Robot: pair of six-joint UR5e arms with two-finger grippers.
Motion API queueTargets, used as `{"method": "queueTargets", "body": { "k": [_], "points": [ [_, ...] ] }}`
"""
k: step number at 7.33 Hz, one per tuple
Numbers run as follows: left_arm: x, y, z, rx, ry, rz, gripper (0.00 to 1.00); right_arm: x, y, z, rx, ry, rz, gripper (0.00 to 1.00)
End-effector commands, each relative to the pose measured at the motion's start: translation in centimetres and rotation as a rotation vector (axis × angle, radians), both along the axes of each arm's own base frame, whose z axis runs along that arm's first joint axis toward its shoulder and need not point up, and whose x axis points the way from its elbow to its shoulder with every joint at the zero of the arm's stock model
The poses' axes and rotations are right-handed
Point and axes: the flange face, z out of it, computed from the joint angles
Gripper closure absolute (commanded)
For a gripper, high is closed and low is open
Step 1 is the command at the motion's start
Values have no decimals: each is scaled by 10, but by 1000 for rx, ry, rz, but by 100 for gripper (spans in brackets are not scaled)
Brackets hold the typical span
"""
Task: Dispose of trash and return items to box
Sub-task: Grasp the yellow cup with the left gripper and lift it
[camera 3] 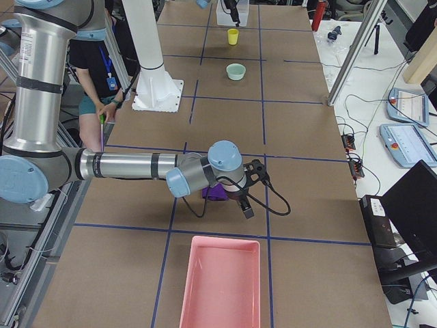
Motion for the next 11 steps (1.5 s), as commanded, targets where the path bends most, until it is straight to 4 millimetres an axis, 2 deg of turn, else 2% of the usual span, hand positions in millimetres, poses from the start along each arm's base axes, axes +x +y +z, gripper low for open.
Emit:
{"method": "queueTargets", "body": {
  "k": [1, 2, 3, 4, 6, 7, 8, 9, 11],
  "points": [
    [16, 8, 17, -14, -38, 15, 43, 0, 2, 2, -4, 0, 1, 0],
    [22, 11, 17, -10, -40, 28, 46, 0, 2, 2, -3, 0, 0, 0],
    [23, 12, 18, -12, -41, 31, 88, 0, 3, 3, -6, 1, 0, 0],
    [23, 12, 17, -8, -41, 33, 100, 0, 3, 3, -6, 1, 0, 0],
    [16, 11, 7, 44, -48, 55, 100, 1, 4, 4, -7, 1, 0, 0],
    [2, 23, 2, 78, -45, 143, 100, 1, 4, 5, -8, 1, -1, 0],
    [-33, 22, -1, 127, -34, 206, 100, 1, 4, 5, -8, 1, -1, 0],
    [-77, 18, 2, 188, -41, 237, 100, 1, 4, 4, -6, 1, -1, 0],
    [-148, 8, 15, 241, -109, 306, 100, 0, 4, 4, -5, 0, -2, 0]
  ]
}}
